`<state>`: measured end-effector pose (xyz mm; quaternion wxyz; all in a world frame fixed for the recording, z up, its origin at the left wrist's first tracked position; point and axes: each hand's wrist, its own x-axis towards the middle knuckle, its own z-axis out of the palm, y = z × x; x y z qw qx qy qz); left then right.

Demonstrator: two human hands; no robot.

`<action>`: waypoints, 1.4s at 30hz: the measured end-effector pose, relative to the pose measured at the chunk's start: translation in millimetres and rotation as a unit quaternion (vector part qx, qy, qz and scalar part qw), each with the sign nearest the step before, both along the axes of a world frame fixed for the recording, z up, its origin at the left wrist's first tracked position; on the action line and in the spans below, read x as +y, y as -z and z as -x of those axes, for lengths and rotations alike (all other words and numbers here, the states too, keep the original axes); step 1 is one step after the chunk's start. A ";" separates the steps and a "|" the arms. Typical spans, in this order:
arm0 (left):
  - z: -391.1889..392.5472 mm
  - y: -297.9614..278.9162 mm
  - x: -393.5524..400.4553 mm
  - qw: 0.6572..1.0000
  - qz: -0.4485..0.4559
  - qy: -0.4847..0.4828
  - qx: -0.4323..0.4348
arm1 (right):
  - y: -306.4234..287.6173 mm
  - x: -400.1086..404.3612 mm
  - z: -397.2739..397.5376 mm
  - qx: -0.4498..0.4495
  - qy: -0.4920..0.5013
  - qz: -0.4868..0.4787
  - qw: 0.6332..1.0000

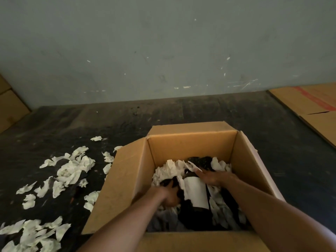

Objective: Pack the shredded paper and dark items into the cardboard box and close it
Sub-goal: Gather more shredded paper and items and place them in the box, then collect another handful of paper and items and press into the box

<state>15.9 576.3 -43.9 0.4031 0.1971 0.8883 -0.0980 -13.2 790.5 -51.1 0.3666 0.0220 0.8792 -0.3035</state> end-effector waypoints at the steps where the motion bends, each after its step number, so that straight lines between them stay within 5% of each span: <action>1: 1.3 12.1 -4.0 0.999 0.029 0.015 0.003 | 7.2 3.4 4.6 -0.009 0.014 0.010 1.000; 9: 1.9 -39.1 -2.9 0.983 -0.106 -0.149 0.002 | -81.9 4.9 -12.4 0.003 -0.098 -0.069 0.993; 12: -15.3 -43.5 -5.3 0.978 -0.138 -0.155 -0.017 | -91.3 10.0 -34.0 0.041 -0.122 -0.153 0.980; 17: -51.7 -30.2 1.8 0.987 -0.091 -0.116 -0.065 | -82.0 -5.7 -87.3 -0.050 -0.229 -0.235 0.943; 24: -56.1 -93.4 0.3 0.979 -0.152 -0.129 -0.038 | -130.9 -10.4 -75.3 -0.011 -0.102 -0.172 0.980; 27: -64.1 -133.0 -12.9 0.955 -0.253 -0.150 0.048 | -145.4 -20.7 -74.4 0.088 -0.073 -0.140 0.983; 32: -87.6 -164.1 -72.7 0.860 -0.424 -0.178 0.223 | -168.2 -77.2 -98.9 0.256 -0.026 -0.109 0.960; 36: -116.3 -166.3 -147.4 0.809 -0.446 -0.208 0.322 | -169.1 -143.7 -123.4 0.304 -0.045 -0.080 0.948; 42: -171.8 -129.4 -280.6 0.798 -0.390 -0.292 0.354 | -152.6 -267.0 -164.8 0.351 -0.079 -0.067 0.931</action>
